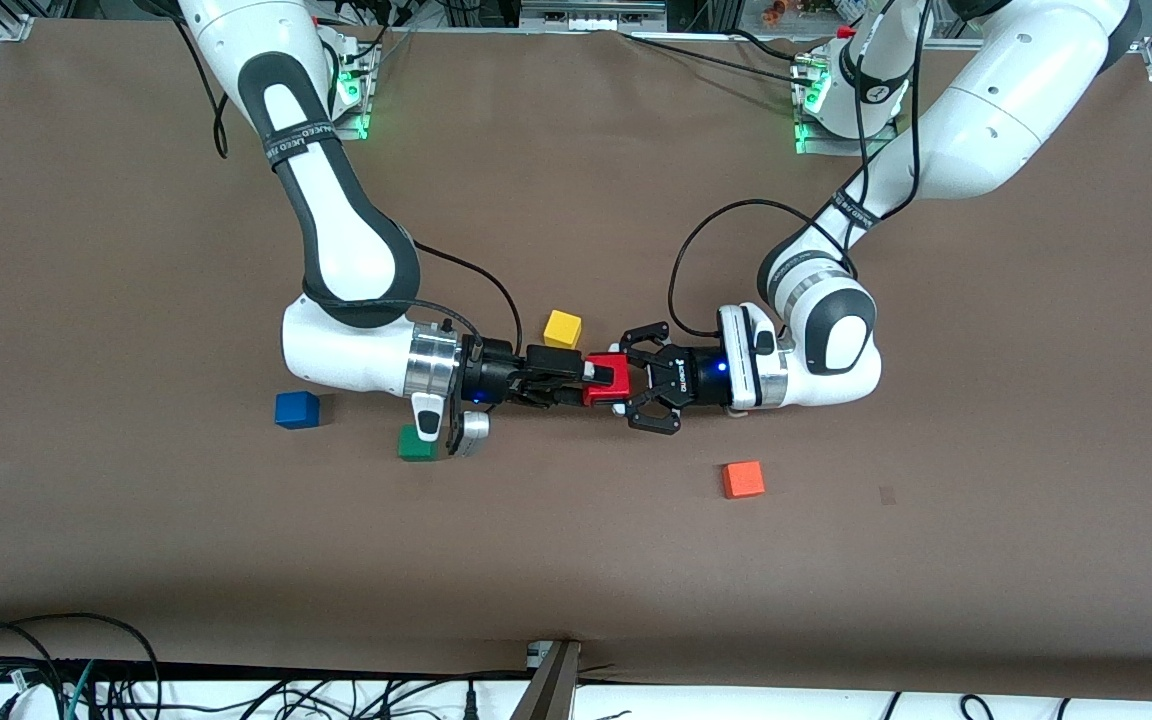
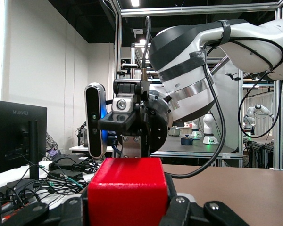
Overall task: Pass red block to right arm, stack on blue
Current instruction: 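Close the right gripper on the red cube, then open the left gripper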
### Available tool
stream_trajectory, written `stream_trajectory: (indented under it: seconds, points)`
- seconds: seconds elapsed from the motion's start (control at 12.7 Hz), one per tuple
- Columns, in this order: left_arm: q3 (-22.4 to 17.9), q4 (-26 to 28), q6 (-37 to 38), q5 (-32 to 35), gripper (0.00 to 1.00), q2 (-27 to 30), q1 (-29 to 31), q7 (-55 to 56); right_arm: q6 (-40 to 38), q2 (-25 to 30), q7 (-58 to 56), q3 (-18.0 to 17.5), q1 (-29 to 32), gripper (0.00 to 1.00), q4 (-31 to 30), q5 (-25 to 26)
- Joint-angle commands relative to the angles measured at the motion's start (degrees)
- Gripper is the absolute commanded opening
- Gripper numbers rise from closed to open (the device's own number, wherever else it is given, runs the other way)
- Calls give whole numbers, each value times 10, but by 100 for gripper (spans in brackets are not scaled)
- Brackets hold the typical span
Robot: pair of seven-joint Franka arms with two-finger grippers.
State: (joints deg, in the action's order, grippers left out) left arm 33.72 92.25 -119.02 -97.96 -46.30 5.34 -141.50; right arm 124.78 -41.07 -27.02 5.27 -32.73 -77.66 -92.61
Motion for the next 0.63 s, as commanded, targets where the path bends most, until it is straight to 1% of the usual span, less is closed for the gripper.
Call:
stream_trajectory:
  seconds: [0.0,0.16,0.31,0.39,0.55]
  points:
    - [0,16,5,-2,1,7,2,3,16,-21,-7,-2,-2,100,30,1]
    - [1,24,5,-2,1,7,5,3,22,-26,-7,-2,-6,100,35,1]
    - [2,16,5,-3,0,7,4,3,24,-33,-8,-2,-7,99,40,2]
    - [3,12,5,-6,0,7,5,3,24,-34,-10,-2,-8,87,40,2]
    - [3,2,5,-10,0,9,2,3,24,-34,-28,-2,-8,52,39,2]
